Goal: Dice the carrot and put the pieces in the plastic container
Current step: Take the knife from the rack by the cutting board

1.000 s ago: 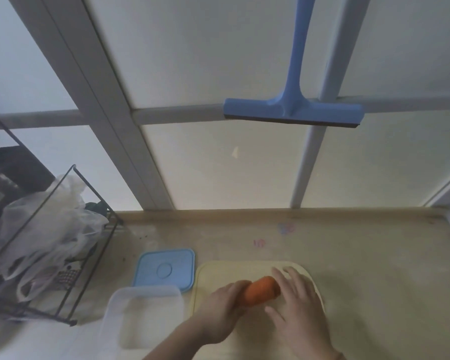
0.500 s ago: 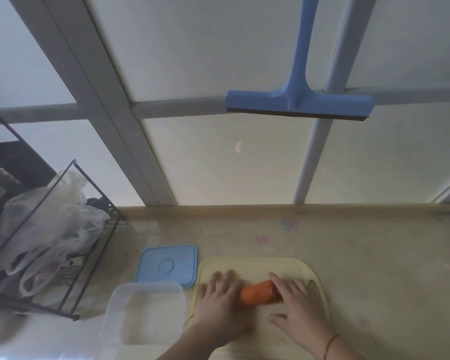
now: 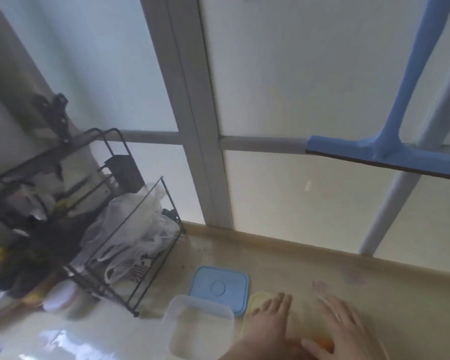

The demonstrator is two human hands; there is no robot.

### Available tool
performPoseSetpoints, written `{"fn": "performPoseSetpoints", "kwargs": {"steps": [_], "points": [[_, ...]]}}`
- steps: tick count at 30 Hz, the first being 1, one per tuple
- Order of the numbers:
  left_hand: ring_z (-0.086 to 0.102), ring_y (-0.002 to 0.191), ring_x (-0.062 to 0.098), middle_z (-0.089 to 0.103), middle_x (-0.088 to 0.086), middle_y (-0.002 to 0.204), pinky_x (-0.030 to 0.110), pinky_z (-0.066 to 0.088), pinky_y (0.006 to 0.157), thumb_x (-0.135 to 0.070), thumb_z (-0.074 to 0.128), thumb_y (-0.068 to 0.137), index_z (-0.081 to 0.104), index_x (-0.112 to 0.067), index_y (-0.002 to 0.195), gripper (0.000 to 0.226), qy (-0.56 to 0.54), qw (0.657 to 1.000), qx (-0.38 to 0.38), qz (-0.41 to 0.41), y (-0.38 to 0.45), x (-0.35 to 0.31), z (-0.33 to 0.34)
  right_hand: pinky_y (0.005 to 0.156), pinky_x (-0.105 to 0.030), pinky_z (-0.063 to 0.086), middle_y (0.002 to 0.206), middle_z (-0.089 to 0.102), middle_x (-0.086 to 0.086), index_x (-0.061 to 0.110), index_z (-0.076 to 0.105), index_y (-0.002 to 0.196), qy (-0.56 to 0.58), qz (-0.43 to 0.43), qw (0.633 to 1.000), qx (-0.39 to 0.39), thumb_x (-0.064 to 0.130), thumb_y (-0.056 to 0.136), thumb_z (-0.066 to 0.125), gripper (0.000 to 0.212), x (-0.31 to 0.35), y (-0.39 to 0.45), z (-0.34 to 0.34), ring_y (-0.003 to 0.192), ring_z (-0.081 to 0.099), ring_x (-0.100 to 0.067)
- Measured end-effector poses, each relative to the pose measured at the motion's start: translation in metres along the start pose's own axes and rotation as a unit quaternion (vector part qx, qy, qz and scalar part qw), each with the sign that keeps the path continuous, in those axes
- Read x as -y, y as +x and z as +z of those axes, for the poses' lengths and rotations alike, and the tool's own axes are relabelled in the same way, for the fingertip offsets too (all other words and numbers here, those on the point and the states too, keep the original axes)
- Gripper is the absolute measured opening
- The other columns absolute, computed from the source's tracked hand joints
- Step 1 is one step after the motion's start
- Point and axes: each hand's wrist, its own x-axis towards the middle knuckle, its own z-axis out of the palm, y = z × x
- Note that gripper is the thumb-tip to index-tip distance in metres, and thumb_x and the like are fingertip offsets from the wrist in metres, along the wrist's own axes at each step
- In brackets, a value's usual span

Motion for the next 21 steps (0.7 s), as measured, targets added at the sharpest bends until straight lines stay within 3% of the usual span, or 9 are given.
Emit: {"fn": "performPoseSetpoints", "kwargs": {"steps": [2, 4, 5, 7, 9, 11, 16, 18, 21], "points": [[0.019, 0.153, 0.023, 0.009, -0.007, 0.170, 0.041, 0.021, 0.122, -0.047, 0.067, 0.094, 0.014, -0.028, 0.161, 0.088, 0.001, 0.996, -0.083, 0.038, -0.021, 0.002, -0.036, 0.087, -0.030, 0.051, 0.107, 0.070, 0.009, 0.040, 0.066, 0.109, 0.086, -0.041, 0.993, -0.067, 0.090, 0.076, 0.019, 0.076, 0.028, 0.023, -0.023, 0.096, 0.067, -0.015], [0.033, 0.146, 0.023, 0.028, -0.005, 0.164, 0.038, 0.032, 0.117, -0.040, 0.064, 0.095, 0.033, -0.028, 0.155, 0.069, 0.007, 0.978, -0.193, 0.074, -0.052, 0.013, -0.078, 0.080, -0.022, 0.052, 0.091, 0.063, 0.033, 0.061, 0.058, 0.101, 0.126, -0.060, 0.985, -0.100, 0.092, 0.070, 0.019, 0.059, 0.073, 0.041, -0.064, 0.090, 0.062, 0.007], [0.040, 0.141, 0.023, 0.038, -0.004, 0.159, 0.036, 0.036, 0.114, -0.038, 0.063, 0.095, 0.042, -0.027, 0.150, 0.060, 0.006, 0.963, -0.254, 0.090, -0.071, 0.023, -0.100, 0.075, -0.019, 0.049, 0.083, 0.060, 0.034, 0.067, 0.053, 0.098, 0.135, -0.101, 0.980, -0.102, 0.093, 0.068, 0.020, 0.051, 0.099, 0.047, -0.085, 0.082, 0.059, 0.011], [0.052, 0.127, 0.020, 0.055, -0.005, 0.141, 0.033, 0.045, 0.105, -0.034, 0.063, 0.092, 0.058, -0.025, 0.133, 0.042, 0.001, 0.923, -0.372, 0.103, -0.109, 0.047, -0.143, 0.069, -0.024, 0.050, 0.081, 0.061, 0.028, 0.062, 0.053, 0.096, 0.160, -0.181, 0.966, -0.089, 0.084, 0.075, 0.040, 0.033, 0.153, 0.059, -0.124, 0.073, 0.059, 0.005], [0.058, 0.115, 0.017, 0.061, -0.008, 0.127, 0.032, 0.049, 0.097, -0.032, 0.064, 0.090, 0.065, -0.024, 0.121, 0.032, -0.001, 0.879, -0.471, 0.075, -0.146, 0.072, -0.185, 0.067, -0.031, 0.053, 0.075, 0.064, 0.022, 0.049, 0.061, 0.096, 0.170, -0.242, 0.950, -0.097, 0.060, 0.083, 0.061, 0.017, 0.209, 0.069, -0.152, 0.069, 0.060, 0.000], [0.059, 0.112, 0.016, 0.064, -0.008, 0.122, 0.033, 0.050, 0.096, -0.035, 0.065, 0.089, 0.068, -0.023, 0.118, 0.031, 0.013, 0.845, -0.534, 0.028, -0.180, 0.091, -0.226, 0.067, -0.028, 0.052, 0.073, 0.065, 0.021, 0.043, 0.065, 0.098, 0.186, -0.286, 0.933, -0.112, 0.048, 0.084, 0.066, 0.015, 0.261, 0.081, -0.176, 0.067, 0.061, 0.001], [0.058, 0.111, 0.018, 0.067, -0.004, 0.117, 0.036, 0.049, 0.095, -0.033, 0.068, 0.091, 0.070, -0.022, 0.116, 0.027, 0.026, 0.803, -0.588, -0.092, -0.230, 0.144, -0.321, 0.078, -0.026, 0.047, 0.086, 0.067, 0.014, 0.028, 0.065, 0.110, 0.229, -0.310, 0.917, -0.107, 0.041, 0.087, 0.067, 0.027, 0.383, 0.139, -0.225, 0.082, 0.063, -0.010], [0.057, 0.113, 0.020, 0.066, -0.003, 0.120, 0.036, 0.050, 0.094, -0.033, 0.066, 0.092, 0.069, -0.023, 0.119, 0.030, 0.048, 0.812, -0.565, -0.136, -0.234, 0.167, -0.345, 0.084, -0.024, 0.042, 0.095, 0.067, 0.006, 0.020, 0.063, 0.117, 0.247, -0.294, 0.918, -0.103, 0.039, 0.087, 0.068, 0.036, 0.423, 0.171, -0.239, 0.097, 0.062, -0.018], [0.053, 0.114, 0.019, 0.062, -0.004, 0.122, 0.032, 0.047, 0.092, -0.035, 0.063, 0.094, 0.065, -0.023, 0.125, 0.033, 0.088, 0.833, -0.520, -0.171, -0.231, 0.192, -0.367, 0.094, -0.034, 0.049, 0.116, 0.066, -0.003, 0.017, 0.051, 0.131, 0.336, -0.242, 0.909, -0.048, 0.044, 0.083, 0.069, 0.057, 0.471, 0.219, -0.249, 0.106, 0.062, -0.023]]}}
